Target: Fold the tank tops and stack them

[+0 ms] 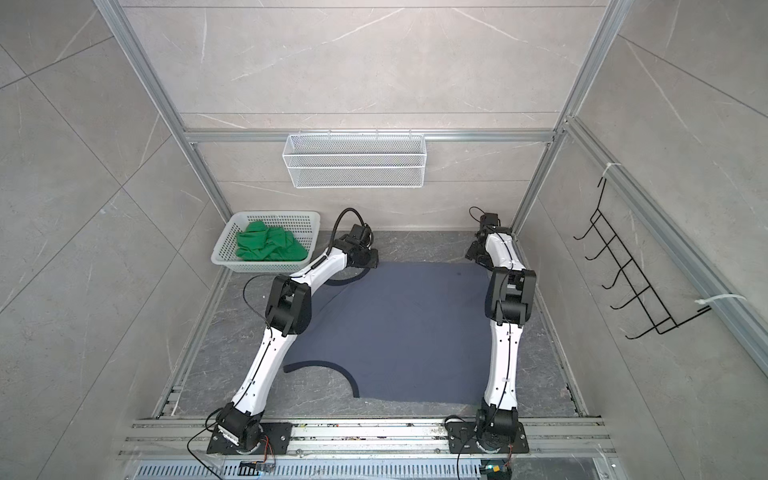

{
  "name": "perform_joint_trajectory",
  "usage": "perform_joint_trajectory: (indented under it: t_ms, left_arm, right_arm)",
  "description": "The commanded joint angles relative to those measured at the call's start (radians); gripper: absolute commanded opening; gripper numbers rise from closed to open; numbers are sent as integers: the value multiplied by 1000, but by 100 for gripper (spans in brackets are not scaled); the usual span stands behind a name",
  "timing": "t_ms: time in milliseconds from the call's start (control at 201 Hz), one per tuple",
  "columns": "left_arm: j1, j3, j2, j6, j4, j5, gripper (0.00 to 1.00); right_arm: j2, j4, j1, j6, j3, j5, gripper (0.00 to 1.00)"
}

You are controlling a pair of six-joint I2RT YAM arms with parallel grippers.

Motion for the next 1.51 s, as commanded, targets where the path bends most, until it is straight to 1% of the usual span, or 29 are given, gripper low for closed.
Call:
perform_joint_trajectory:
  t_ms: [0,124,259,453,597,652,707,846,946,1065,1284,1304,1503]
  left_arm:
    - [-11,-14,-61,11,-58,6,45]
    - [-12,-13,-55,12,-60,-6,41]
    - [-12,-6,-52,11,-59,-9,33]
    - [-12,-3,-63,10,-56,-14,23]
    - [-12,-3,-74,5,-51,-13,13]
    - [-12,-3,-79,2,-48,-14,11]
    - [-12,-6,-85,0,-46,-15,7]
    - [-12,-24,-118,-2,-31,-34,3]
    - [-12,-45,-155,-2,-17,-46,2]
    - [-12,-105,-217,1,22,-68,1]
    - [-22,-212,-294,13,76,-68,1]
    - [-25,-225,-330,15,81,-70,0]
    - [-52,-364,-440,20,135,-80,0]
  right_arm:
    - [42,-62,-1,3,42,8,68]
    - [56,-75,-1,2,66,8,66]
    - [93,-84,-1,-1,84,-4,58]
    - [97,-90,-2,-7,94,-16,39]
    - [73,-80,0,-11,81,-24,24]
    - [67,-67,1,-14,62,-28,20]
    - [19,-49,4,-11,39,-30,16]
    - [-56,-8,15,-5,-15,-29,12]
    - [-133,63,16,3,-102,-28,9]
    - [-222,135,15,8,-213,-16,6]
    - [-382,283,13,32,-431,-17,4]
    - [-396,294,13,33,-448,-17,4]
    - [-507,377,-2,54,-598,-41,4]
